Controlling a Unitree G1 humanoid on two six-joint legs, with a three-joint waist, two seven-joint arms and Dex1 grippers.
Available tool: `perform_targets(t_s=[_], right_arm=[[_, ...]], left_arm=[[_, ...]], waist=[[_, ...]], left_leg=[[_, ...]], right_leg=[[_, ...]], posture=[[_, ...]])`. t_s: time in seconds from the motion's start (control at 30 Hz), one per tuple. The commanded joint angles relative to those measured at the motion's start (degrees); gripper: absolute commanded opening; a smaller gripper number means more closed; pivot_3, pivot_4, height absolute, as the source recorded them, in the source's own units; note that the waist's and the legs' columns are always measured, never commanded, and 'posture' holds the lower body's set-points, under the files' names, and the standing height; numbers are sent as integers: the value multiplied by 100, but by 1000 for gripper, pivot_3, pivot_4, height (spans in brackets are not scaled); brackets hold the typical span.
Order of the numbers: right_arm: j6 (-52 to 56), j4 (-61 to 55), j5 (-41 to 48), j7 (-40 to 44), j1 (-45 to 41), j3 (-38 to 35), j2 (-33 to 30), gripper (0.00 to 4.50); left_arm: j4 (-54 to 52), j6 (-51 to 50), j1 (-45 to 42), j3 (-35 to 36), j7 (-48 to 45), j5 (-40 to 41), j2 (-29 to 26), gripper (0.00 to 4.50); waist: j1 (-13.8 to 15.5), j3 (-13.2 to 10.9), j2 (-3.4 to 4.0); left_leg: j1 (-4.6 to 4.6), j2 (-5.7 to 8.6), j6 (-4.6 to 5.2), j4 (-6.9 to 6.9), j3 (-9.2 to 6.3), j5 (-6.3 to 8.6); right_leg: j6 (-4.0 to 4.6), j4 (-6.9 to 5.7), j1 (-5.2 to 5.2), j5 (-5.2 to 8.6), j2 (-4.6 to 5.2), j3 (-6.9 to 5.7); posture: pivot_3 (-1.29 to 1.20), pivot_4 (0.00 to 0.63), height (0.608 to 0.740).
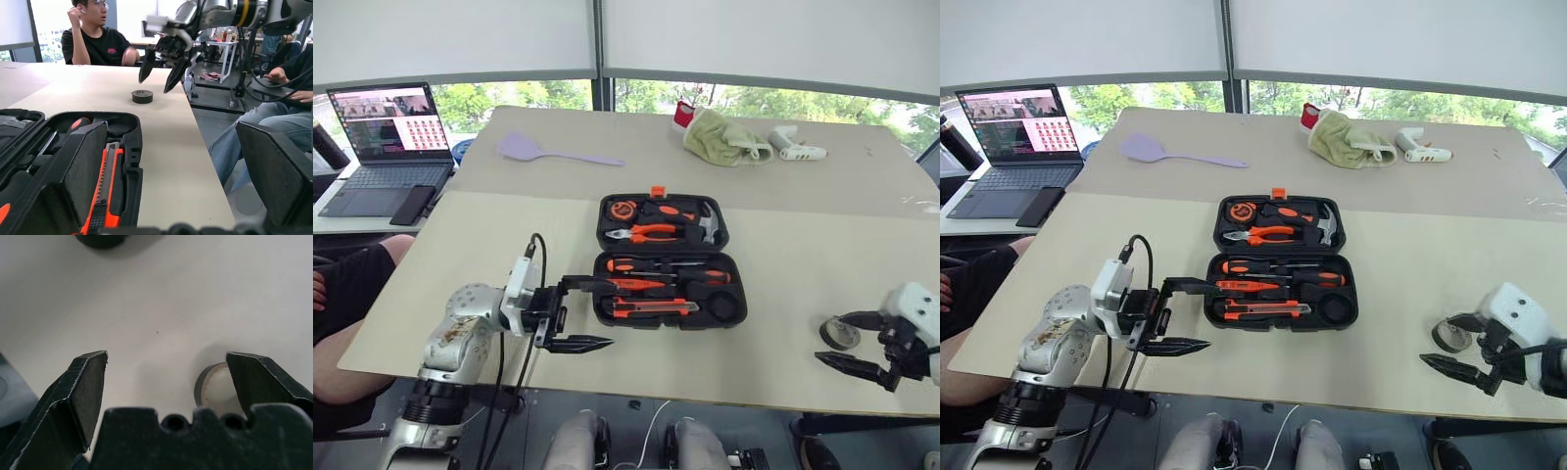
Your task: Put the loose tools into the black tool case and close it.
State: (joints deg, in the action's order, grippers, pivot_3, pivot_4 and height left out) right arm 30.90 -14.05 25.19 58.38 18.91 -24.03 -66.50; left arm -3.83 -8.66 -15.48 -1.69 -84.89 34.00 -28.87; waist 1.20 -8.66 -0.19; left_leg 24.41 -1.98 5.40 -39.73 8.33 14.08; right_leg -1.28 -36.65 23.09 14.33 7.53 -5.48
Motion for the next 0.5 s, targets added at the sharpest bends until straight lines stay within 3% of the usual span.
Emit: perform_targets(t_s=[0.03, 0.27, 0.37, 0.5], right_arm=[[237, 345, -450, -76, -358, 435, -279, 4500], [442, 574, -657, 7, -724, 717, -291, 4500], [244, 854, -781, 22, -929, 949, -164, 3857], [68, 1219, -936, 137, -1153, 1186, -134, 2369]], left_arm=[[-238, 10, -1, -47, 53, 50, -14, 4487], [-312, 42, 92, -36, 87, 43, -102, 4487], [-302, 68, 68, -54, 68, 56, -84, 4500], [-207, 110, -30, -72, 1, 48, -71, 4500]], waist=[[4, 0, 0], [-29, 0, 0], [-36, 0, -1], [-45, 0, 0]], left_leg=[[1, 1, 1, 0, 0, 0], [0, 0, -3, 0, 4, -2], [0, 0, -8, 0, 4, -5], [-1, 1, -18, 0, 5, -11]], right_leg=[[-2, 0, -1, 1, 2, 0], [-5, -1, -1, 0, 0, 0], [-6, -2, -1, 0, 0, -1], [-7, -3, -1, 1, 0, -1]], posture=[[0, 150, 740], [0, 150, 740], [0, 150, 740], [0, 150, 740]])
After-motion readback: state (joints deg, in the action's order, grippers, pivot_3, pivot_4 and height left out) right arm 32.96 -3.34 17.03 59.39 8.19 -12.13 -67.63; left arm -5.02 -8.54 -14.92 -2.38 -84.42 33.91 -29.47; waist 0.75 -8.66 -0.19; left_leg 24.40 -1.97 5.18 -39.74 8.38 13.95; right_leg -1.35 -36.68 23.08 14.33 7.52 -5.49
